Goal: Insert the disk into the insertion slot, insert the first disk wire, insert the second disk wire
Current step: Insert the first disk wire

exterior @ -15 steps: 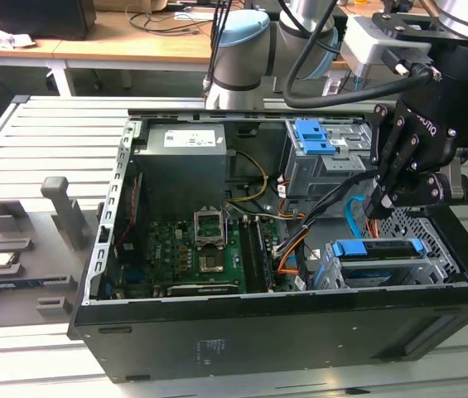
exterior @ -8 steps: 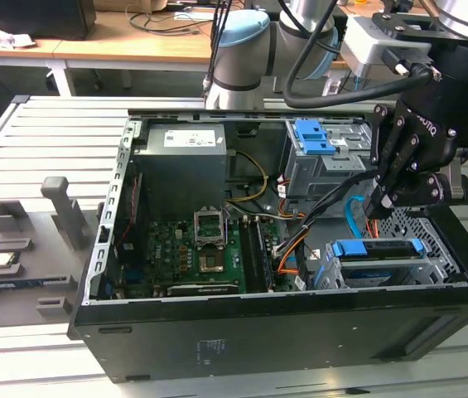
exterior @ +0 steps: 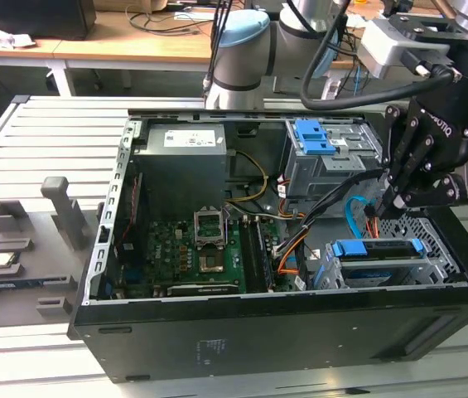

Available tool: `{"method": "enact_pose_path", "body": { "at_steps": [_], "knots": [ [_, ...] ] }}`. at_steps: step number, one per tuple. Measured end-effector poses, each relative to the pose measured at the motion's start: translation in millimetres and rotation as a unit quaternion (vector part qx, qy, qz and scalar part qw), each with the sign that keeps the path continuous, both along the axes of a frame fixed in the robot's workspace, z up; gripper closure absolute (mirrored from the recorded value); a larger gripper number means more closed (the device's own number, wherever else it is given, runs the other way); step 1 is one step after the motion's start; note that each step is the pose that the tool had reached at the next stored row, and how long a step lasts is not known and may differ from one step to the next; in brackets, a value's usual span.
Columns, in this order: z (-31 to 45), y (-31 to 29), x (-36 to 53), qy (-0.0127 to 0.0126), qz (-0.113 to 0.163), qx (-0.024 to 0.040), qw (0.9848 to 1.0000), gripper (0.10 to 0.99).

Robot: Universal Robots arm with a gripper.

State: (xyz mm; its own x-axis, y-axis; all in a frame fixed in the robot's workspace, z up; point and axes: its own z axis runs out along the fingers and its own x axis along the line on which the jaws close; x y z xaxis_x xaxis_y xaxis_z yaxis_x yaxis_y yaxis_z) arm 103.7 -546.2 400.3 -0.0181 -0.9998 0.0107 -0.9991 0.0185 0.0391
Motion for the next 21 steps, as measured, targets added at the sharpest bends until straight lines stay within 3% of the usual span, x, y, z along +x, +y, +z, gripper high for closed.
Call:
{"method": "enact_pose_path", "body": {
  "at_steps": [5,10,15,21],
  "knots": [
    [-0.1,3.5,20.3,0.0,0.0,-0.0041,1.0,0.98],
    [-0.5,14.0,38.2,0.0,0.0,-0.0109,0.9999,0.98],
    [-1.0,29.4,47.7,0.0,0.0,-0.0182,0.9998,0.98],
    [-6.5,36.1,49.5,0.0,0.0,-0.0227,0.9997,0.98]
  ]
}}
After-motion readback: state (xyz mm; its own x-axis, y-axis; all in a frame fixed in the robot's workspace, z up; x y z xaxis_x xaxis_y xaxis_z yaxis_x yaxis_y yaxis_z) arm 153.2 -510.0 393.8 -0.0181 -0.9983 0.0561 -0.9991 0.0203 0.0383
